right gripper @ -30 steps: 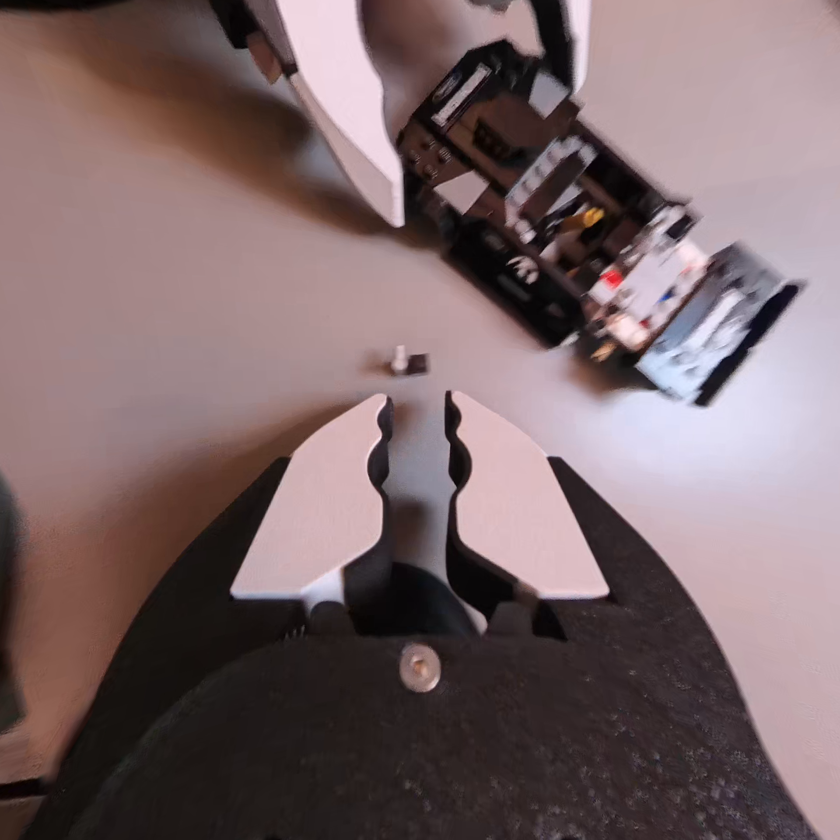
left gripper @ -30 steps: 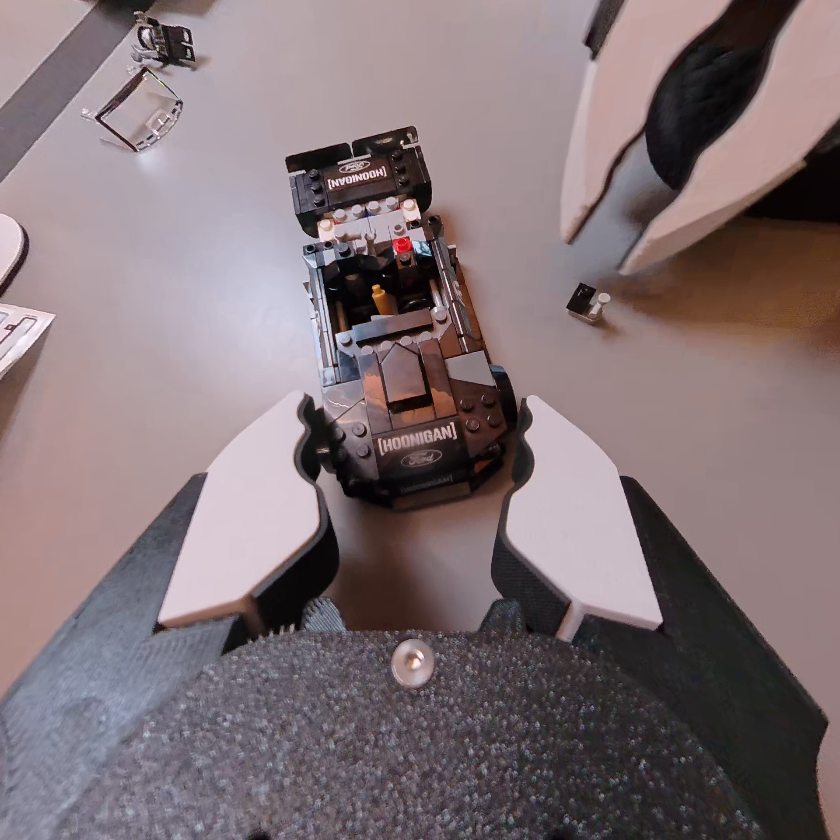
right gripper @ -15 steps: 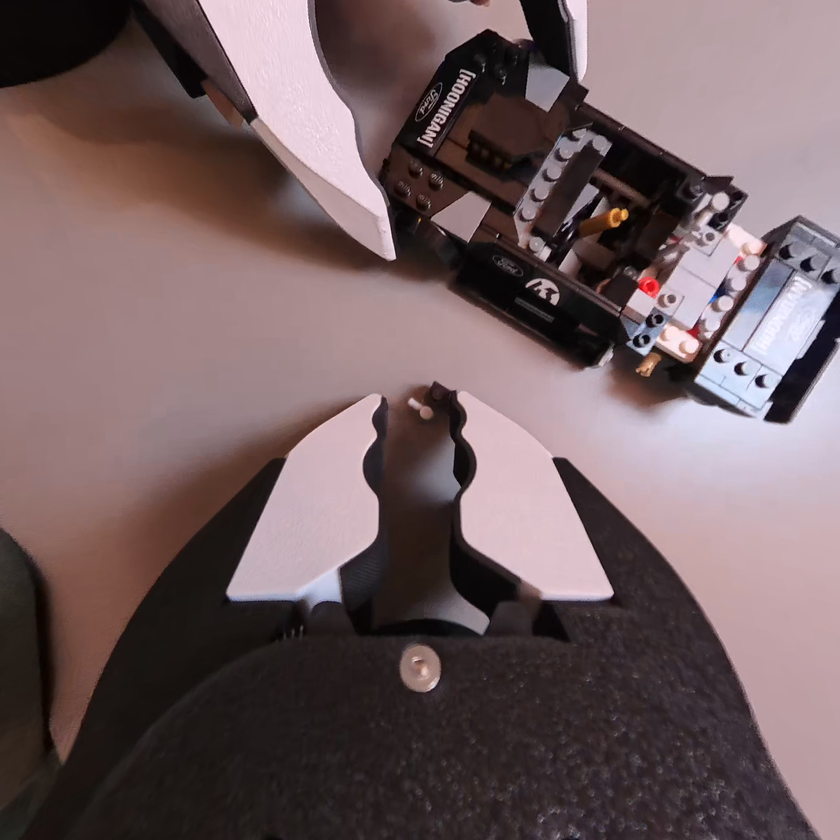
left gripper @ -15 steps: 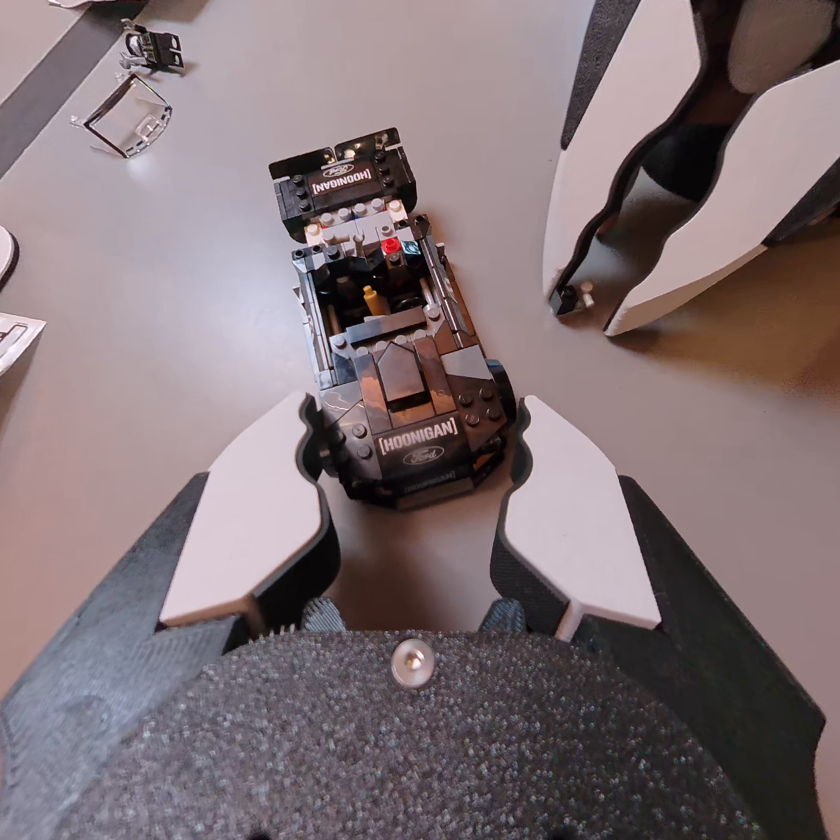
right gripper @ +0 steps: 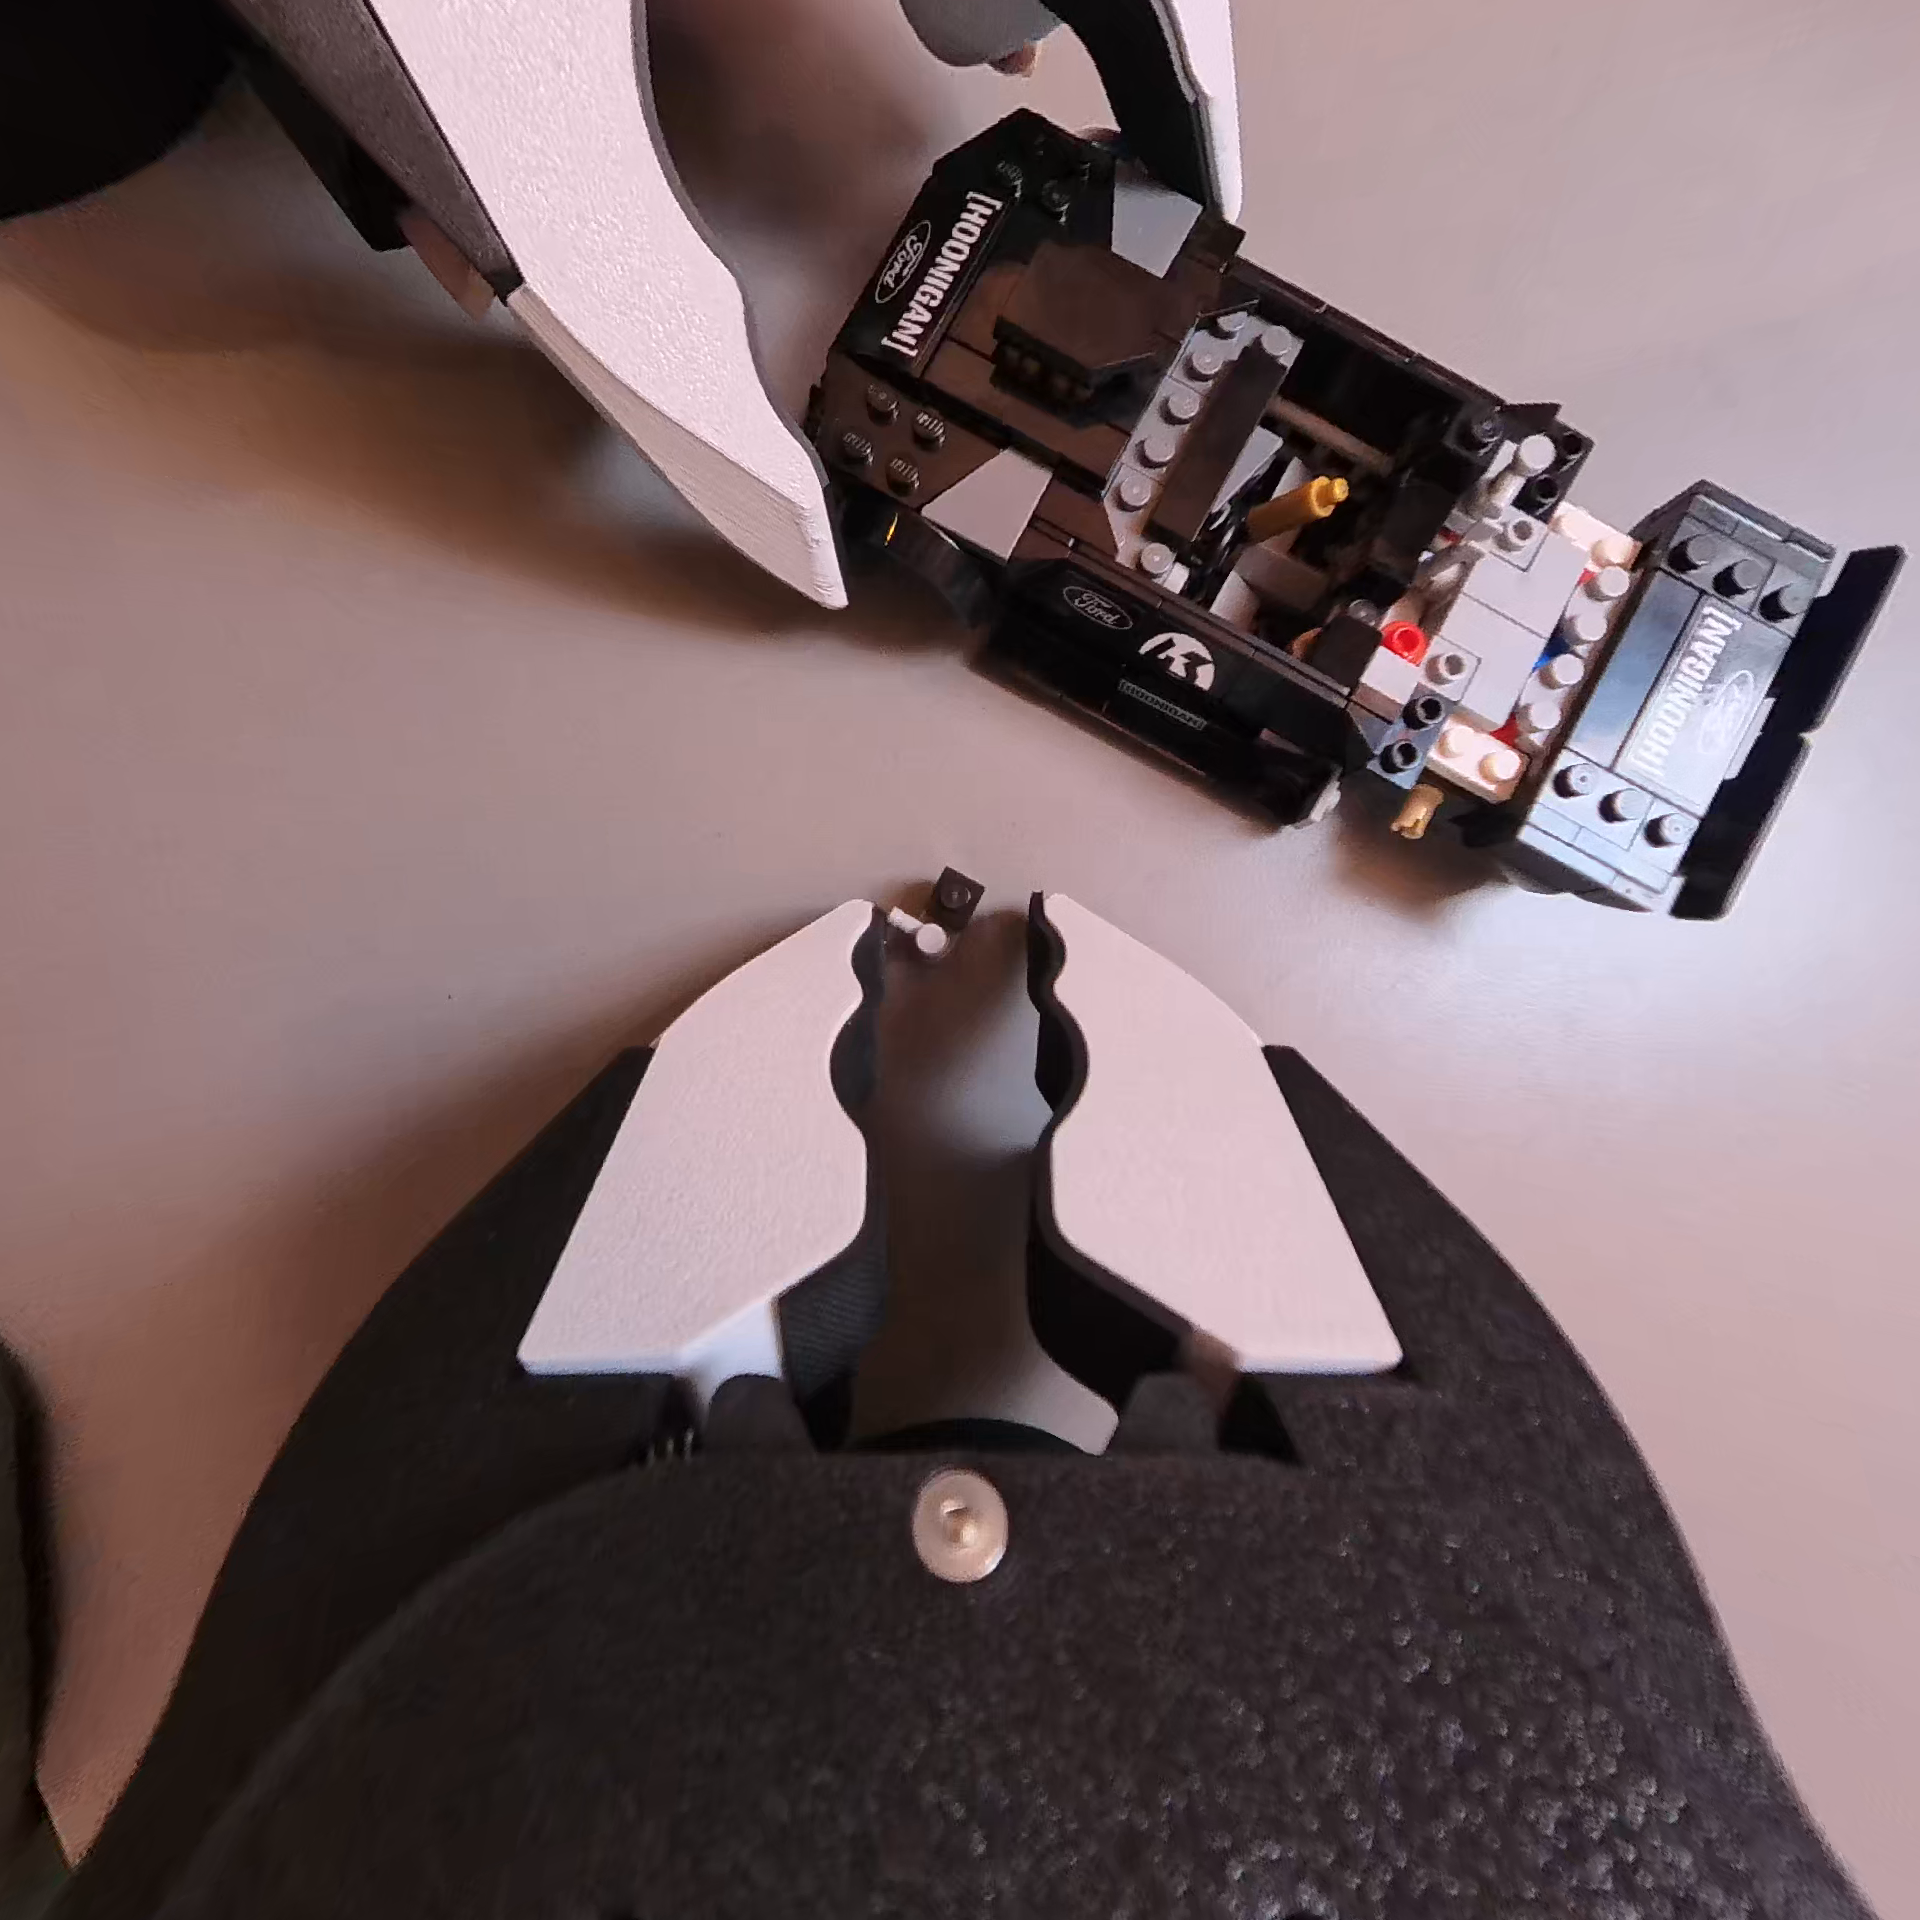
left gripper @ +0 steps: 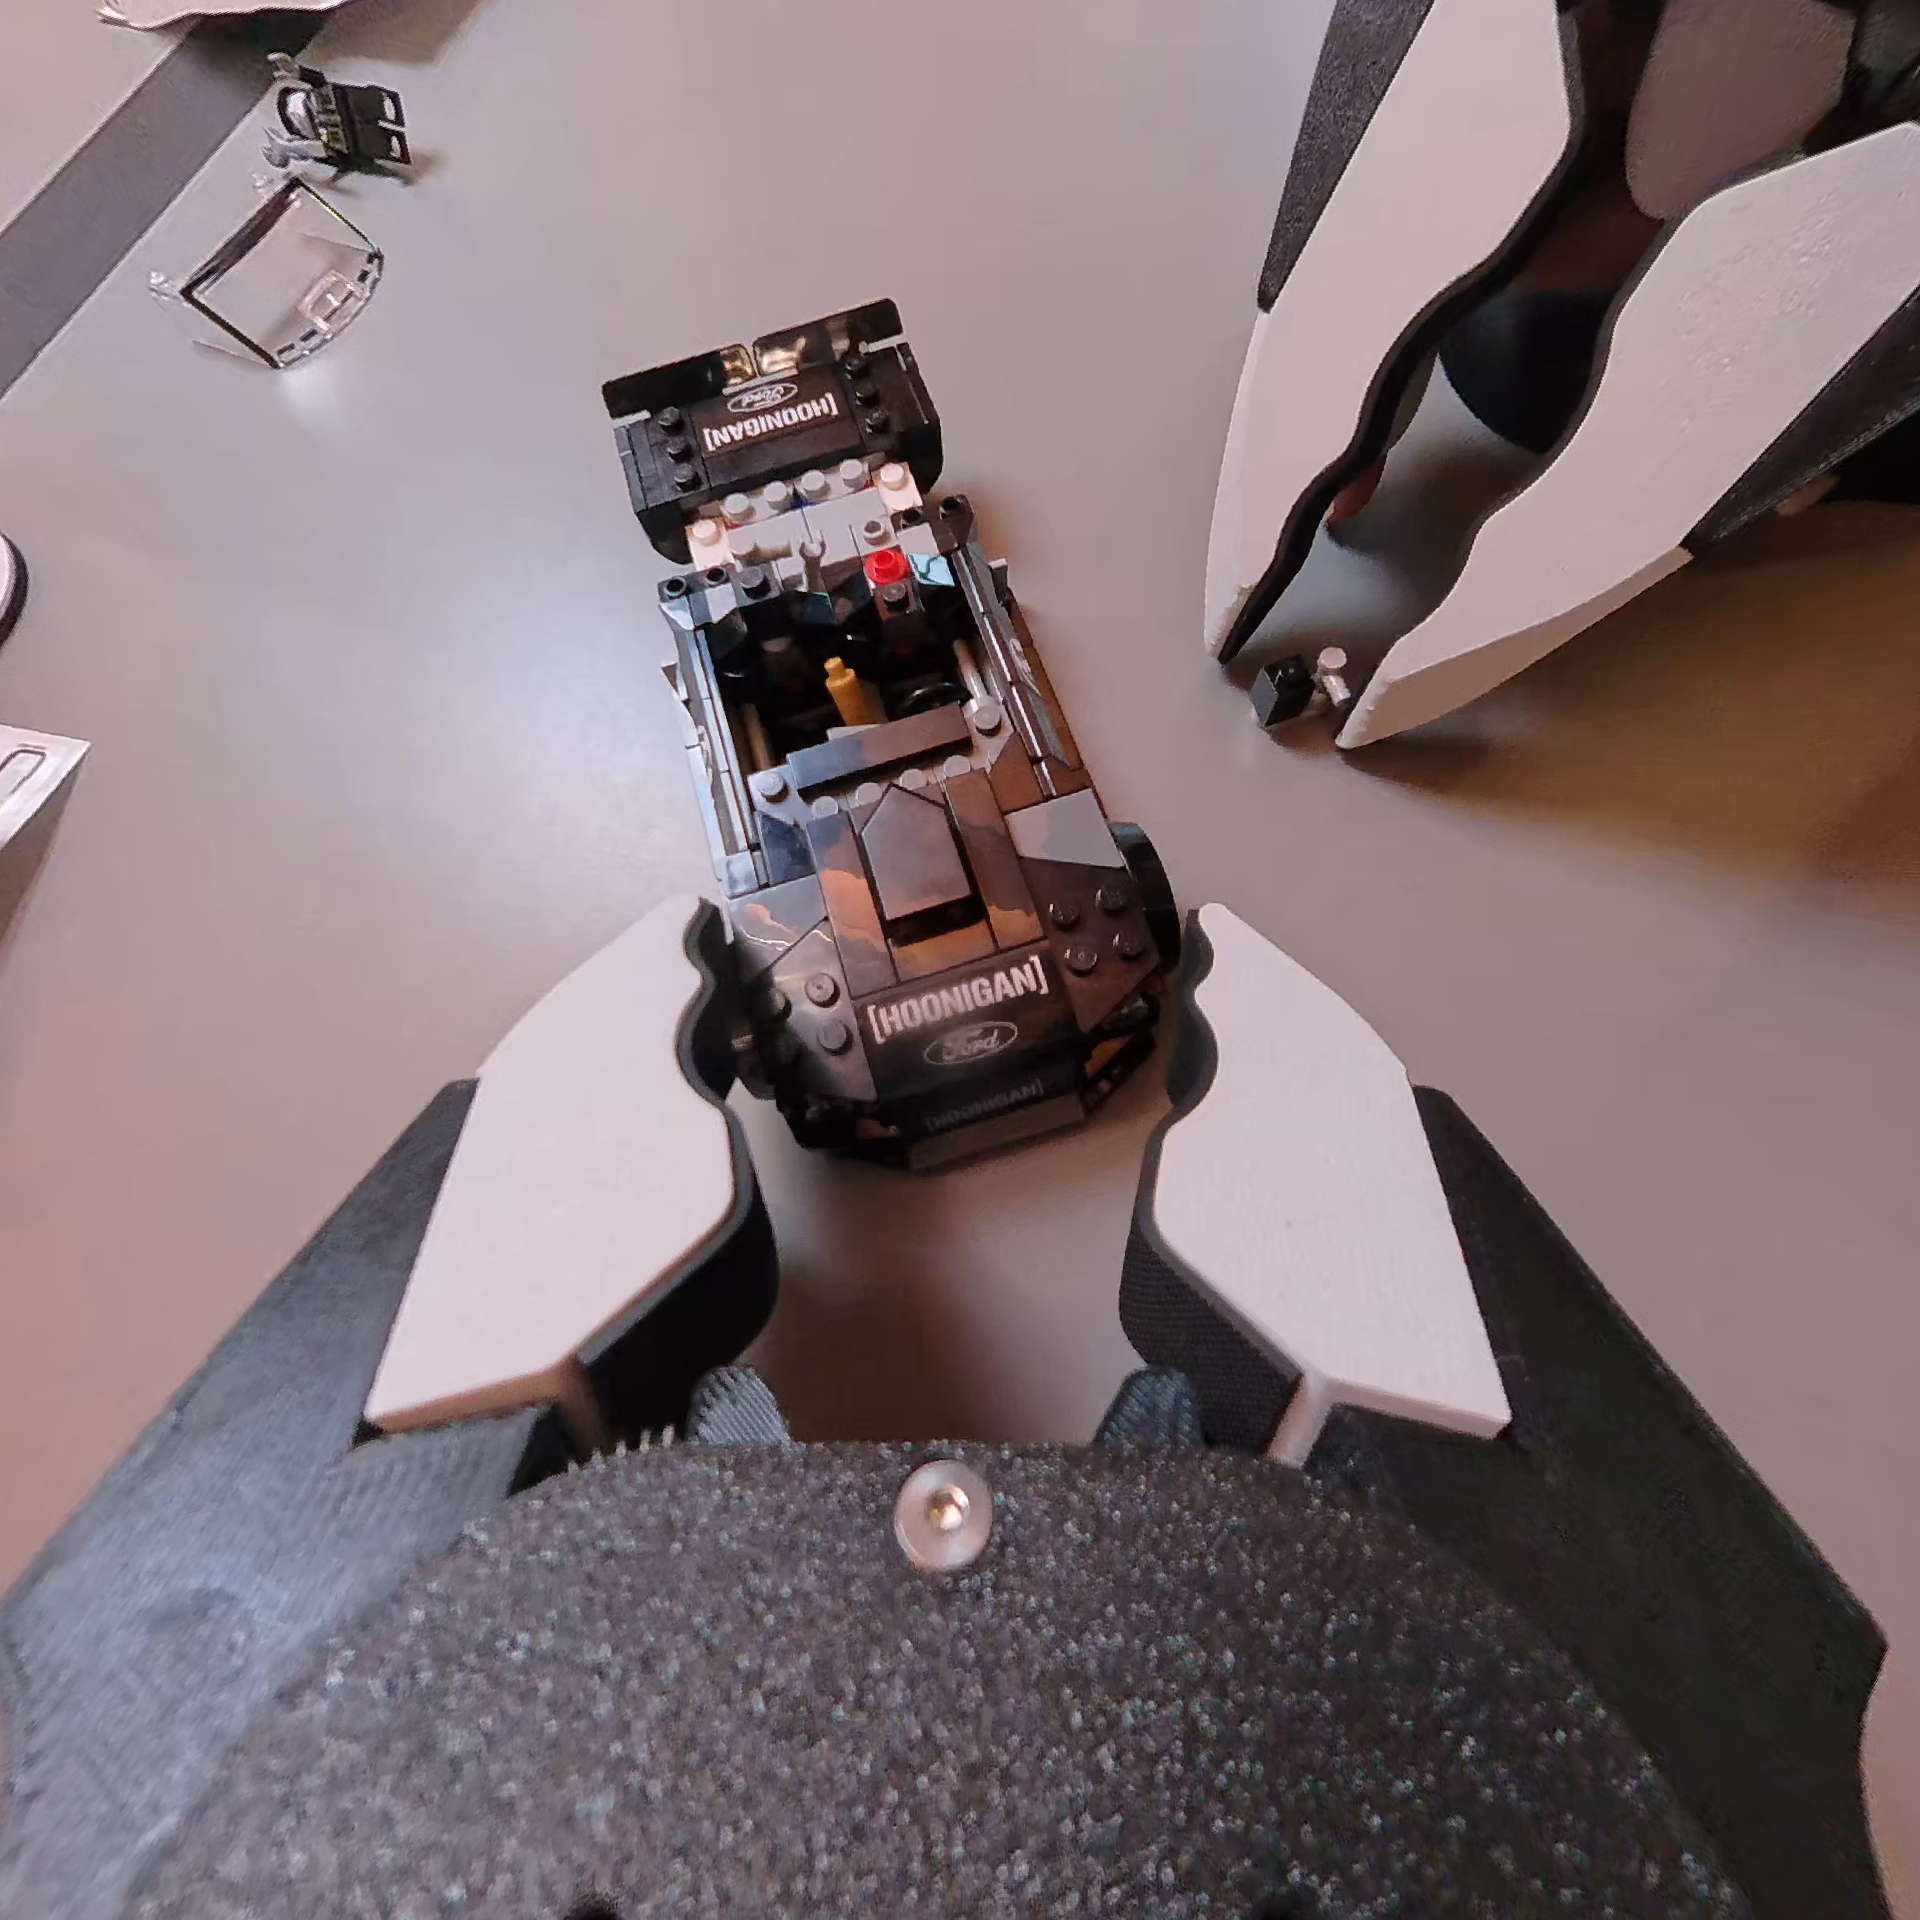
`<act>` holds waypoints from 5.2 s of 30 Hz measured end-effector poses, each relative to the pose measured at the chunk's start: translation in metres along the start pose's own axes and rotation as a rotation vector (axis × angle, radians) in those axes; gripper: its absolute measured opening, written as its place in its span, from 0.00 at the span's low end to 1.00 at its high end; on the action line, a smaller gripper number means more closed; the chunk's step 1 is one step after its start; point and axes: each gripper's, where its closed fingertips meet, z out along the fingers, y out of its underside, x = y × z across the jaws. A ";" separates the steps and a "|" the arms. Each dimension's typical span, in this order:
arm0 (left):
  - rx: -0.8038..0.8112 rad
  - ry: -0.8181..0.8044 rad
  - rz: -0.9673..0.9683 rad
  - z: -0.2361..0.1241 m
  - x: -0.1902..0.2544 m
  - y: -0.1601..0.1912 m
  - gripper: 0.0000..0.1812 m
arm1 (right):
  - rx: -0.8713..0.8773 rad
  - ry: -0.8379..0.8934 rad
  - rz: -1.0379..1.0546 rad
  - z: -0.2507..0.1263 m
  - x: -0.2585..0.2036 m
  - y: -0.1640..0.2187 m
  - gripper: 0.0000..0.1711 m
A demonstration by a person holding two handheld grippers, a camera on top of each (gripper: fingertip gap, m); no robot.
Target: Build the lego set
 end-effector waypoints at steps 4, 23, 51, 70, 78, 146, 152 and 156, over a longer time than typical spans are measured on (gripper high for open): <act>0.002 0.004 0.000 0.001 0.001 0.000 0.45 | -0.001 0.018 -0.002 0.002 0.000 -0.002 0.15; 0.017 0.018 -0.002 0.003 0.002 -0.002 0.45 | 0.015 0.037 0.020 -0.001 0.002 -0.005 0.13; 0.014 0.011 0.009 0.003 0.004 -0.001 0.45 | 0.085 0.063 -0.035 -0.009 0.006 -0.010 0.14; 0.008 0.016 0.021 0.003 0.006 -0.001 0.45 | 0.072 0.066 -0.033 -0.003 0.006 -0.009 0.08; -0.086 -0.014 0.072 0.002 0.016 0.005 0.48 | 0.186 0.154 0.021 -0.033 0.046 -0.032 0.08; 0.057 0.273 -0.004 -0.002 0.055 -0.019 0.33 | 0.113 -0.085 0.041 -0.016 0.099 -0.053 0.08; 0.114 0.270 0.074 -0.004 0.062 -0.033 0.33 | 0.131 -0.109 0.072 -0.016 0.088 -0.053 0.08; 0.120 0.073 -0.035 -0.006 0.005 -0.029 0.33 | 0.127 -0.116 0.070 -0.012 0.084 -0.055 0.08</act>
